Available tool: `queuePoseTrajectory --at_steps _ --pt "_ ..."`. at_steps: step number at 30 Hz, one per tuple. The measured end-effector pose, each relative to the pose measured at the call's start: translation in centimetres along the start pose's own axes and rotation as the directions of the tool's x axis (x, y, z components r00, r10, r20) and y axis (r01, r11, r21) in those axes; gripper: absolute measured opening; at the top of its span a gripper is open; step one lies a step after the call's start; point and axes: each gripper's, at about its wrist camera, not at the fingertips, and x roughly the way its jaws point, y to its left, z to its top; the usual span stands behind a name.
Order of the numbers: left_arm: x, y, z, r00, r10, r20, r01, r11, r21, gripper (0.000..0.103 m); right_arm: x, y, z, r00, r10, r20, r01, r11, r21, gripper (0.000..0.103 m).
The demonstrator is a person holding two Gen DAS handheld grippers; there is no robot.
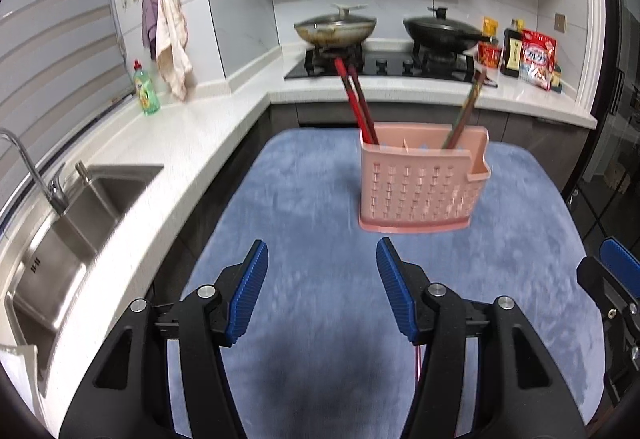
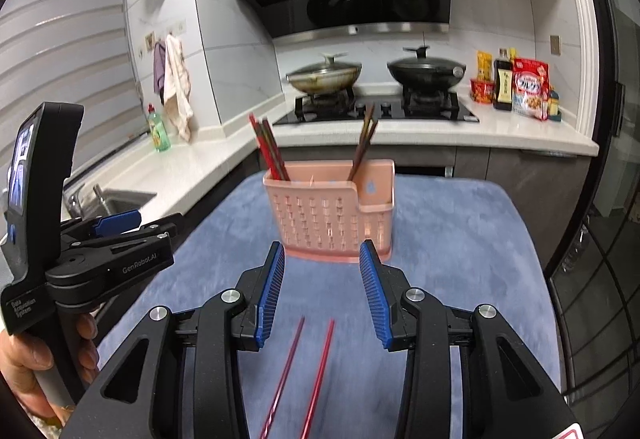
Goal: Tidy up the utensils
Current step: 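Withdraw both tools back toward the last two red chopsticks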
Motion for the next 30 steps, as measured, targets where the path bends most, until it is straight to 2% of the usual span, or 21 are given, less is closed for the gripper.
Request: queuePoseTrajectory --at_steps 9,17,30 --pt "1.0 0.1 -5.6 0.997 0.011 -0.074 -0.011 1.000 0.009 0.054 0.3 0.0 -6.6 0.993 -0.042 -0.107 0.039 0.999 -0.028 0.039" --pt "1.9 0.1 -10.5 0.991 0.011 -0.135 -0.009 1.000 0.016 0.054 1.2 -0.3 -12.0 0.978 -0.032 -0.206 0.031 0.999 -0.005 0.039" --pt "1.9 -0.1 -15.3 0.982 -0.015 -0.186 0.019 1.000 0.023 0.054 1.5 1.0 -17.1 0.956 -0.010 -0.293 0.012 1.000 0.006 0.039"
